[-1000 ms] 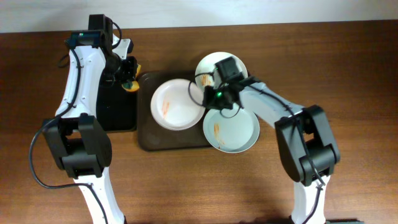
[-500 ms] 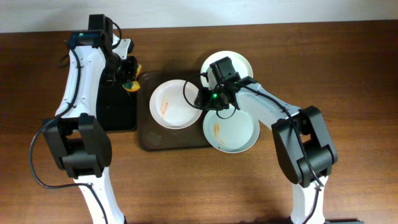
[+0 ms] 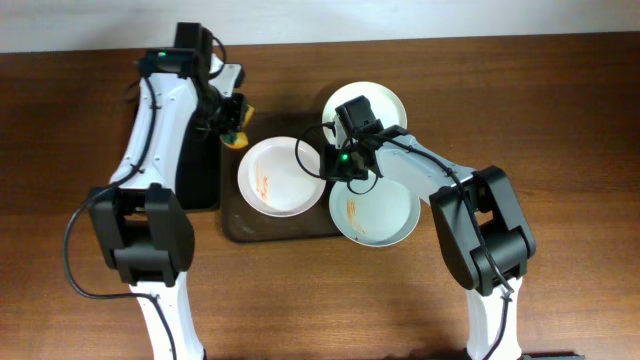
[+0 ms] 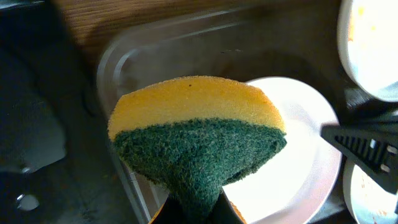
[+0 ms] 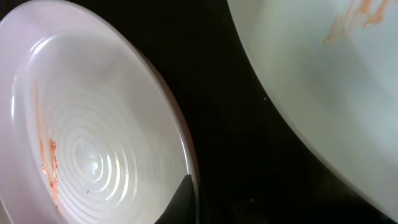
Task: Clean dirty plates on tray and stack at the side
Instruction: 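Tilt the front-left plate up with the right gripper, bring sponge over, then scrub the held plate's surface with the sponge in the left gripper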
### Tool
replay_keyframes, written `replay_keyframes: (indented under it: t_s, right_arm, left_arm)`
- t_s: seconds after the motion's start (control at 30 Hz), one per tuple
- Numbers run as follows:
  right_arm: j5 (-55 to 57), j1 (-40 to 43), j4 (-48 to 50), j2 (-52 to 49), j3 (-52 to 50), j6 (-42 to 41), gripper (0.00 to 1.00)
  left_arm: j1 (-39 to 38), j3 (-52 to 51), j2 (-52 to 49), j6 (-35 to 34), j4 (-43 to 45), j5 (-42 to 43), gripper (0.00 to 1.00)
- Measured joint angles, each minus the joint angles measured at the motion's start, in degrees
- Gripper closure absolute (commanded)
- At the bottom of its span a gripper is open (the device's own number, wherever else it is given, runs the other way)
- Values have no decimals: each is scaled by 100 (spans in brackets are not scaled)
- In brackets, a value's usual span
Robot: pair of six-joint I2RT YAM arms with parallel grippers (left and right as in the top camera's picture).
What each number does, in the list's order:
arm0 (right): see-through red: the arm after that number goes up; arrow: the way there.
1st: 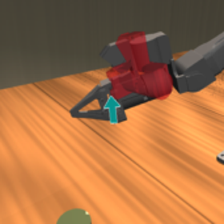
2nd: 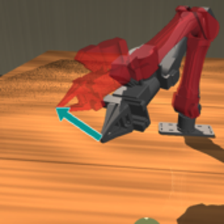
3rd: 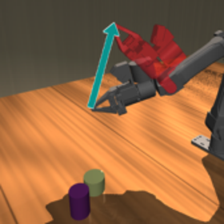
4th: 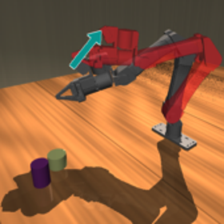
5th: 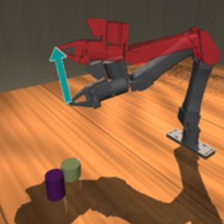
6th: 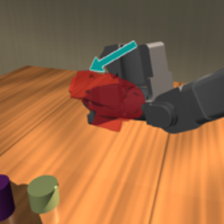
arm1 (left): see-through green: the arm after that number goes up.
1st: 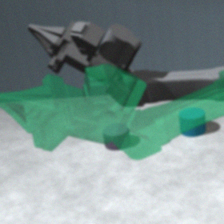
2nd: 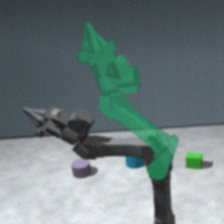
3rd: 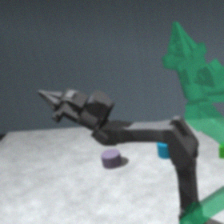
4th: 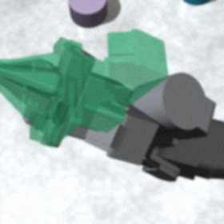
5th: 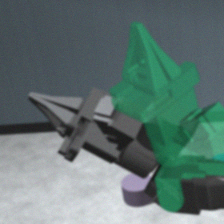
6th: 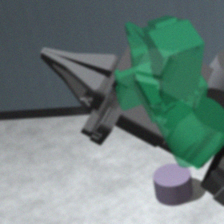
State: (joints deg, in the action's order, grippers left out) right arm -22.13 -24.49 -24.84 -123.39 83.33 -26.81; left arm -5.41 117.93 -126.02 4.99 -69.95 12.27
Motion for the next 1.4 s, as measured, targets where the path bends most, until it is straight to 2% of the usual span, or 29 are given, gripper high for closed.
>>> replay_keyframes:
  t_s: [0.17,0.37,0.57,0.73,0.87,1.0,1.33,1.4]
  right_arm:
    - [0,0,22,0,0,-59,96]
    - [153,0,306,0,0,-625,96]
    - [525,-68,348,-2,0,-1049,96]
    - [758,-221,328,-2,4,-1228,96]
    - [785,-240,339,-2,4,-1246,96]
    - [796,-240,341,-2,4,-1246,96]
    - [796,-245,361,-2,11,-1320,96]
    - [793,-245,363,-2,11,-1327,96]
  left_arm:
    - [-136,-345,0,66,24,94,99]
    - [-118,-986,0,-111,199,107,99]
    - [-229,-1456,0,-402,780,105,99]
    - [-472,-1851,0,-984,1475,-2,99]
    - [-684,-2293,0,-1567,1967,-466,99]
    - [-839,-2422,44,-2079,2046,-1010,99]
    - [-863,-2549,55,-2389,2809,-2557,99]
    - [-870,-2553,55,-2389,2719,-2581,99]
